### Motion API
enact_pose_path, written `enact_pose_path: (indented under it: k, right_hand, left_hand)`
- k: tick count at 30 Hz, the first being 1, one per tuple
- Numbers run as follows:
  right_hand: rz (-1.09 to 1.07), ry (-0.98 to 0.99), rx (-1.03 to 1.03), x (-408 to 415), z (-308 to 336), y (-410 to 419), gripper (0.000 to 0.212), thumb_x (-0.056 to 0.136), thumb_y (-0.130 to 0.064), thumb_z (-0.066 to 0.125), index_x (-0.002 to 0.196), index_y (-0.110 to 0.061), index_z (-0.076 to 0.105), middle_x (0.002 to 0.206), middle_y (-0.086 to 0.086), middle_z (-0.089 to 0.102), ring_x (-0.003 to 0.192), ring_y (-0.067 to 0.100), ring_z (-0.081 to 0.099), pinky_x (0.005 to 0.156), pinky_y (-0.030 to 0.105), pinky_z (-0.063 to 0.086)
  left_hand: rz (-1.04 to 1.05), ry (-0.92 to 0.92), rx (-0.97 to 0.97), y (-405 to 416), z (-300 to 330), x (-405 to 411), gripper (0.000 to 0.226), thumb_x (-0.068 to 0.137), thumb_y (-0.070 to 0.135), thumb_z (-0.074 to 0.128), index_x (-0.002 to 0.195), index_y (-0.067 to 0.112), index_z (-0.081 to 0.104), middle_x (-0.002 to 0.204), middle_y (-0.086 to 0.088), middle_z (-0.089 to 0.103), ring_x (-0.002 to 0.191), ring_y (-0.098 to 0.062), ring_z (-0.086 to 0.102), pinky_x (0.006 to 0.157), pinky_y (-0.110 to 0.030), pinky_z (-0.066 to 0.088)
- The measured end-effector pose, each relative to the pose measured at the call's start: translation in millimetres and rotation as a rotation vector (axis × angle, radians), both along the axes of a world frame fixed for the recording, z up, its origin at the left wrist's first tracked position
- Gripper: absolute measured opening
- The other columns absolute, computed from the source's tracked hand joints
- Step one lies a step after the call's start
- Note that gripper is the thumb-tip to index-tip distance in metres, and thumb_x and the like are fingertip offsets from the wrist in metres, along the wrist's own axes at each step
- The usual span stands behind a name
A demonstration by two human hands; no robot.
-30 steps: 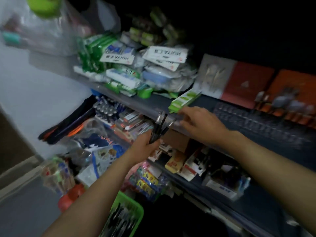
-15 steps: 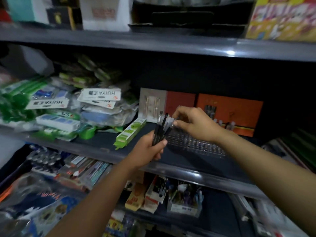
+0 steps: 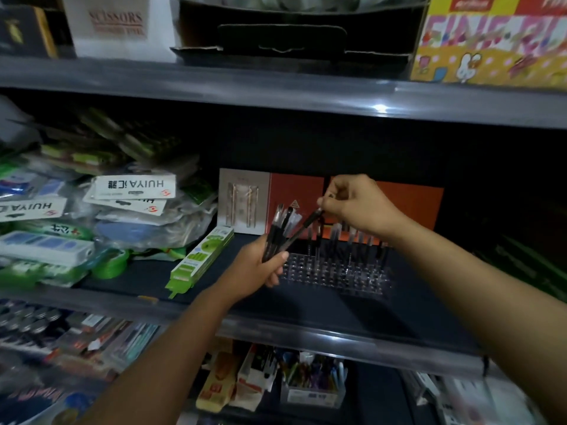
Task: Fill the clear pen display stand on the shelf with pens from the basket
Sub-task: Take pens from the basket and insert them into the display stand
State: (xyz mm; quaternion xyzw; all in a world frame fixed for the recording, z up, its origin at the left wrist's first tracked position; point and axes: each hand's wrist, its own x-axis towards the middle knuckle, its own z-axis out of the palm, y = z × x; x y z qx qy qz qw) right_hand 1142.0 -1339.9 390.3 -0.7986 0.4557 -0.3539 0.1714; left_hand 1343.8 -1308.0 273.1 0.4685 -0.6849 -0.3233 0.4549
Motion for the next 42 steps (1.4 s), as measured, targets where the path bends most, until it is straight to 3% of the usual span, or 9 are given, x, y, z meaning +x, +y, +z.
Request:
enact_pose_path:
  k: [5,13,21,24,28,37,42]
  right_hand:
    - [-0.050,-0.092,0.054,-9,5,-23,0.024,0.083,-0.016,0.071,0.066,-0.014,0.055,0.074,0.025,0.066,0.058,0.017,0.052,0.058,0.031,0.041]
    - [-0.058,0.109,-0.023,5,-3,-43,0.016,0.081,-0.019,0.077,0.079,-0.010,0.063,0.075,0.007,0.066,0.063,0.012,0.057,0.057,0.023,0.046]
    - [-0.036,0.272,-0.089,23,-17,-63,0.016,0.085,-0.019,0.072,0.080,-0.009,0.061,0.070,-0.001,0.058,0.071,0.015,0.052,0.059,0.025,0.038]
    - [-0.013,0.295,-0.070,25,-21,-67,0.016,0.086,-0.016,0.071,0.080,-0.010,0.058,0.066,-0.005,0.056,0.060,0.003,0.050,0.051,0.020,0.034]
    - [-0.015,0.329,-0.058,26,-26,-72,0.015,0.087,-0.017,0.071,0.084,-0.008,0.059,0.069,0.000,0.058,0.058,0.008,0.050,0.049,0.024,0.035]
    - [-0.002,0.311,-0.024,28,-31,-74,0.014,0.086,-0.014,0.071,0.085,-0.004,0.062,0.073,0.003,0.065,0.062,0.006,0.055,0.054,0.023,0.038]
    - [0.007,0.329,-0.007,31,-29,-77,0.014,0.087,-0.016,0.071,0.083,-0.005,0.063,0.066,-0.005,0.058,0.059,0.002,0.052,0.056,0.022,0.037]
  left_hand:
    - [0.093,-0.081,-0.008,-15,-13,8,0.008,0.094,0.020,0.054,0.086,0.022,0.053,0.067,-0.002,0.062,0.049,-0.013,0.058,0.052,-0.031,0.051]
    - [0.108,-0.075,-0.004,-27,-13,3,0.008,0.093,0.021,0.054,0.088,0.015,0.052,0.066,-0.002,0.060,0.050,-0.010,0.056,0.052,-0.027,0.050]
    - [0.110,-0.017,0.024,-36,-21,11,0.010,0.093,0.022,0.056,0.093,0.012,0.053,0.067,-0.003,0.058,0.050,-0.010,0.055,0.051,-0.027,0.049]
    - [0.101,-0.012,0.005,-37,-23,13,0.008,0.093,0.020,0.056,0.092,0.012,0.052,0.065,-0.002,0.058,0.048,-0.009,0.054,0.049,-0.026,0.049]
    - [0.087,0.002,0.013,-39,-26,14,0.006,0.093,0.020,0.056,0.089,0.016,0.052,0.065,-0.003,0.058,0.048,-0.009,0.054,0.050,-0.027,0.049]
    - [0.079,0.012,0.021,-40,-25,11,0.006,0.093,0.020,0.056,0.088,0.017,0.052,0.066,-0.004,0.057,0.049,-0.009,0.054,0.051,-0.024,0.048]
    - [0.080,0.014,0.025,-41,-26,10,0.006,0.093,0.021,0.056,0.089,0.018,0.053,0.067,-0.003,0.057,0.049,-0.009,0.054,0.051,-0.025,0.048]
